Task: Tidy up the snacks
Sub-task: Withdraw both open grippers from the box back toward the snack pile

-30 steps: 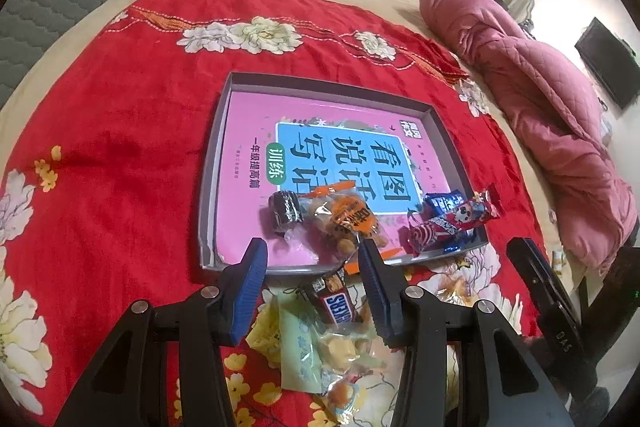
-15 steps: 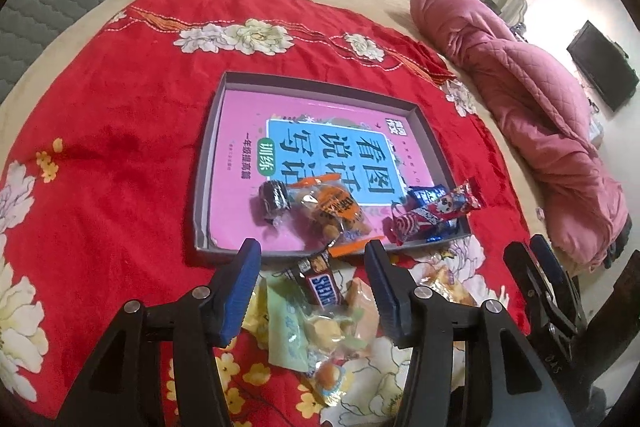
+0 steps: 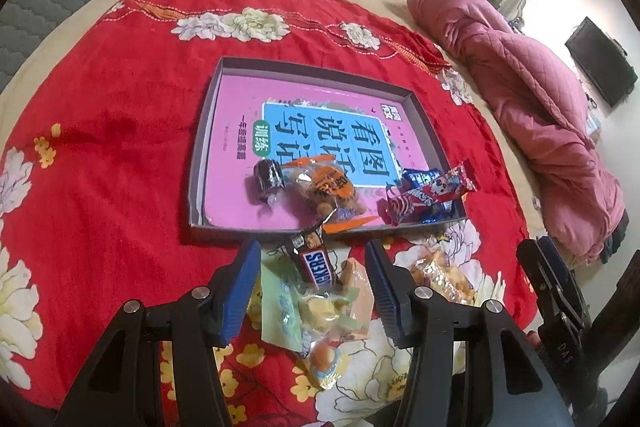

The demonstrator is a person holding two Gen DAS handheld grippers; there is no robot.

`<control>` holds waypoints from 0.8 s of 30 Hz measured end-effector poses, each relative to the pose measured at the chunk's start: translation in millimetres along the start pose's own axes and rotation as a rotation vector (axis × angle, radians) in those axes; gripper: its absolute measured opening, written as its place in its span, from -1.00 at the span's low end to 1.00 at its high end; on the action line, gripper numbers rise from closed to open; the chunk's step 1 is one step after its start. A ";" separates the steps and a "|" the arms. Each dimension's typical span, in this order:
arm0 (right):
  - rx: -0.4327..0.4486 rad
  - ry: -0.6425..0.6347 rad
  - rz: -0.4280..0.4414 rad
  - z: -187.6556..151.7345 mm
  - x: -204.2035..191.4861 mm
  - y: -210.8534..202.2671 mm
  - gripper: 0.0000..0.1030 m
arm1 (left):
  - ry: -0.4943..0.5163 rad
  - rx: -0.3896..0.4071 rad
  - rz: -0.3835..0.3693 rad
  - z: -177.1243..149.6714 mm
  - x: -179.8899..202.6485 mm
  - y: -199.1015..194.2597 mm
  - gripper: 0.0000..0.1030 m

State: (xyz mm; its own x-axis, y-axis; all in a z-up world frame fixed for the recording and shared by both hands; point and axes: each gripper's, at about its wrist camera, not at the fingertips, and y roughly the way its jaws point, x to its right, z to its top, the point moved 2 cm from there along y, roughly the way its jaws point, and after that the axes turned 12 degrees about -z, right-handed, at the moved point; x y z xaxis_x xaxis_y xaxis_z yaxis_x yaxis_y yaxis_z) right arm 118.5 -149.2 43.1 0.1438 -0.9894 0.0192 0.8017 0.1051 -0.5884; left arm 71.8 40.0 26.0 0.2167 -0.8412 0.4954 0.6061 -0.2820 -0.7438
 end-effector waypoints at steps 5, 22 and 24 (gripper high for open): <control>0.005 -0.010 0.001 -1.9 -0.4 -1.5 0.80 | -0.005 -0.015 -0.004 -7.0 -0.1 2.2 0.09; -0.059 -0.052 0.003 -13.4 -6.8 -4.1 0.80 | -0.014 -0.075 -0.002 -26.0 6.1 14.3 0.09; -0.071 -0.059 0.004 -15.9 -7.5 -3.3 0.80 | -0.029 -0.081 -0.008 -27.8 4.3 15.3 0.09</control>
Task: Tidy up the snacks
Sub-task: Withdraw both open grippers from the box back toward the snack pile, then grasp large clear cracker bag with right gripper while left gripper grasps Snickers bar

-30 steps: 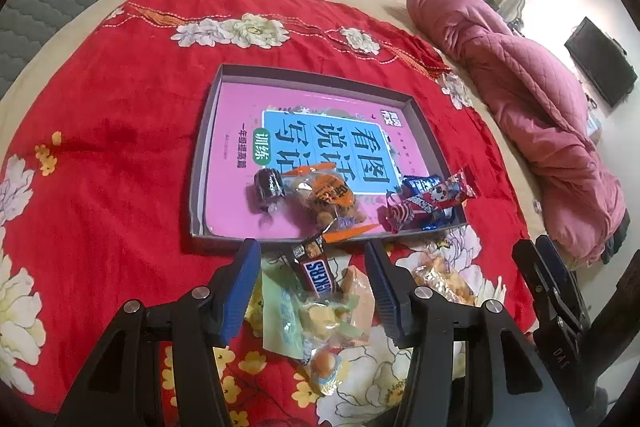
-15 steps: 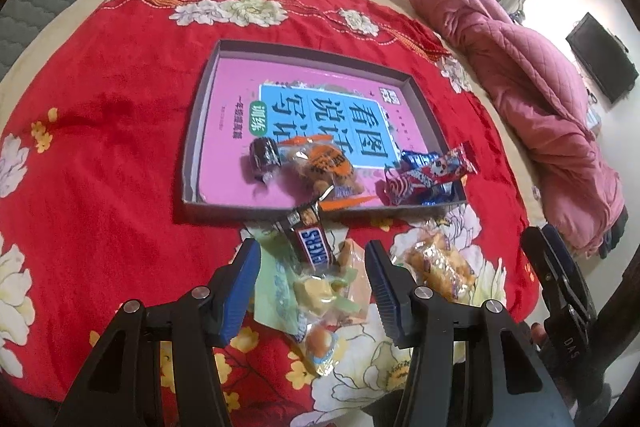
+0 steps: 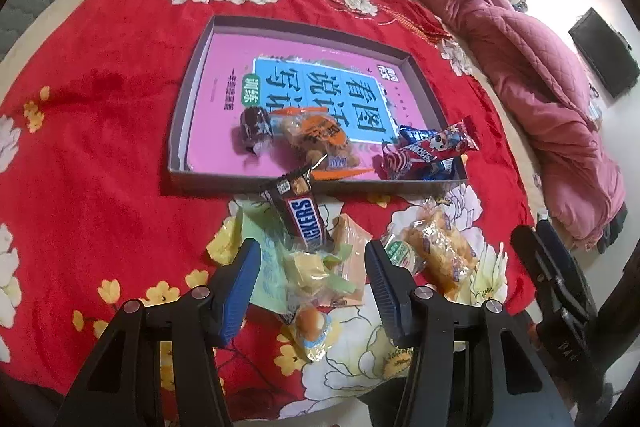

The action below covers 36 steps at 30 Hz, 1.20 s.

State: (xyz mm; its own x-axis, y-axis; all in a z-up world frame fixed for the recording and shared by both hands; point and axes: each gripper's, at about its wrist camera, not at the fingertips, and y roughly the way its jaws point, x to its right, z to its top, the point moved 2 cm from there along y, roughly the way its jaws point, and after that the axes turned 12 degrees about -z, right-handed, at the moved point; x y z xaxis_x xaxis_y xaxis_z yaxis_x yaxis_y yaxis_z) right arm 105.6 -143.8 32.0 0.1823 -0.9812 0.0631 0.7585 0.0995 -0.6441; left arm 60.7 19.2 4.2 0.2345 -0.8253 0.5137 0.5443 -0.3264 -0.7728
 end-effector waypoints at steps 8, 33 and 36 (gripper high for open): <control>-0.093 -0.043 -0.021 -11.1 -3.2 13.7 0.80 | -0.021 -0.021 -0.004 -4.8 -2.5 6.4 0.09; -0.312 -0.147 -0.075 -38.7 -10.3 55.7 0.80 | -0.056 -0.028 0.020 -1.0 -9.0 26.7 0.09; -0.329 -0.162 -0.073 -41.0 -13.2 59.7 0.80 | -0.064 -0.028 0.028 2.8 -9.6 32.4 0.09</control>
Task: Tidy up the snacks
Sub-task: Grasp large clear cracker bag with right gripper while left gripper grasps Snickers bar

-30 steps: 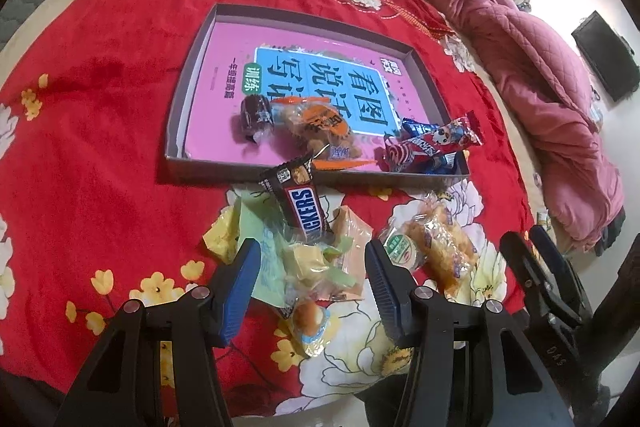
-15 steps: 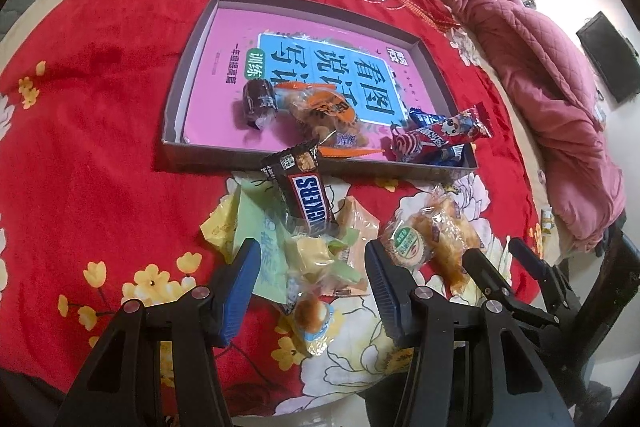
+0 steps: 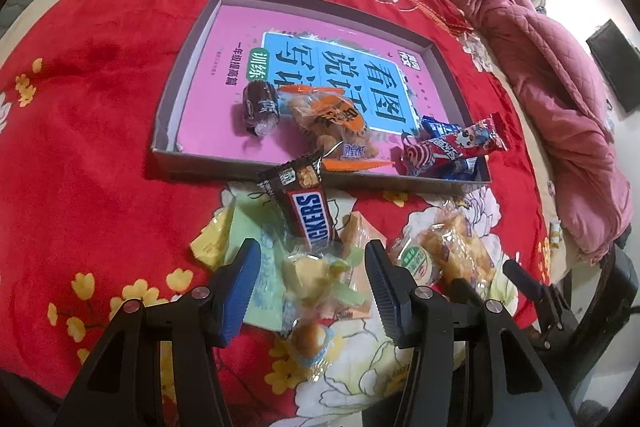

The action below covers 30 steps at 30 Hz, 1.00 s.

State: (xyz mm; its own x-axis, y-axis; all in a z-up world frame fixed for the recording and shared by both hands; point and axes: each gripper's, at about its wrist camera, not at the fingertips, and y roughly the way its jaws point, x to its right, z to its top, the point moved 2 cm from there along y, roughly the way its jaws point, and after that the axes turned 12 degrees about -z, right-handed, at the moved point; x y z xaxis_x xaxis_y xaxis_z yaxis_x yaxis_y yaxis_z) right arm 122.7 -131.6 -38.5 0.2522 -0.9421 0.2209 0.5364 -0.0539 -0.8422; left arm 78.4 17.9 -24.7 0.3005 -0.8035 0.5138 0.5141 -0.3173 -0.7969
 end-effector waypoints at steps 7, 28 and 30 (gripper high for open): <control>-0.014 -0.006 0.017 -0.2 -1.5 5.7 0.80 | -0.016 0.001 0.012 5.9 -2.4 7.3 0.08; -0.047 -0.019 -0.002 3.5 5.4 29.8 0.80 | -0.032 -0.010 0.036 10.9 -5.8 22.9 0.09; -0.043 -0.030 -0.007 4.0 4.0 30.8 0.80 | -0.039 -0.008 0.040 11.9 -6.9 24.4 0.09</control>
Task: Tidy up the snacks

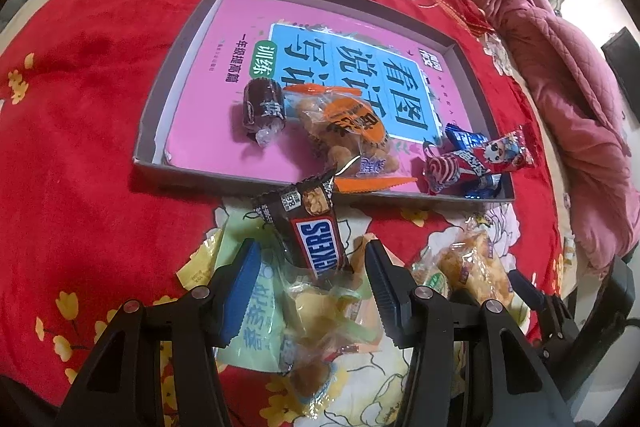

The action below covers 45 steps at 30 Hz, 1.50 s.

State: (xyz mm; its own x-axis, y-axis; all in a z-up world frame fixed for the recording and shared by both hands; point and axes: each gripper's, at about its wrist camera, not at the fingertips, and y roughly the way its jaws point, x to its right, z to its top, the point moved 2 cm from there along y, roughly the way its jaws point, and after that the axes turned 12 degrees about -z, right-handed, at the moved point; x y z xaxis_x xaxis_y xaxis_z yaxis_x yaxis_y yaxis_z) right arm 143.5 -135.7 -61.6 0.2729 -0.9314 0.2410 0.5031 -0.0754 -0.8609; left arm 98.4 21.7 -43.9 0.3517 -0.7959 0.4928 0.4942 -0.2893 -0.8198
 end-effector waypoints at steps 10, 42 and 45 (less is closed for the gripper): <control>0.035 -0.068 -0.025 4.4 -9.9 4.7 0.63 | -0.016 0.004 0.020 5.0 -3.3 7.0 0.09; 0.050 0.073 0.147 8.8 8.9 5.6 -0.08 | 0.031 0.001 0.034 4.6 3.8 20.9 -0.36; 0.053 0.079 0.153 9.5 10.3 5.3 -0.08 | 0.036 0.012 0.012 3.0 3.6 14.9 -0.38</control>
State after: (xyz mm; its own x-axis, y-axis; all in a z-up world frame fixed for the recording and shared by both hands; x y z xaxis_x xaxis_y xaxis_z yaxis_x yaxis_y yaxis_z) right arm 156.7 -142.3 -59.4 0.2849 -0.9559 0.0712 0.5035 0.0860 -0.8597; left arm 109.4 16.1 -53.5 0.3289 -0.8179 0.4721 0.4994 -0.2736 -0.8220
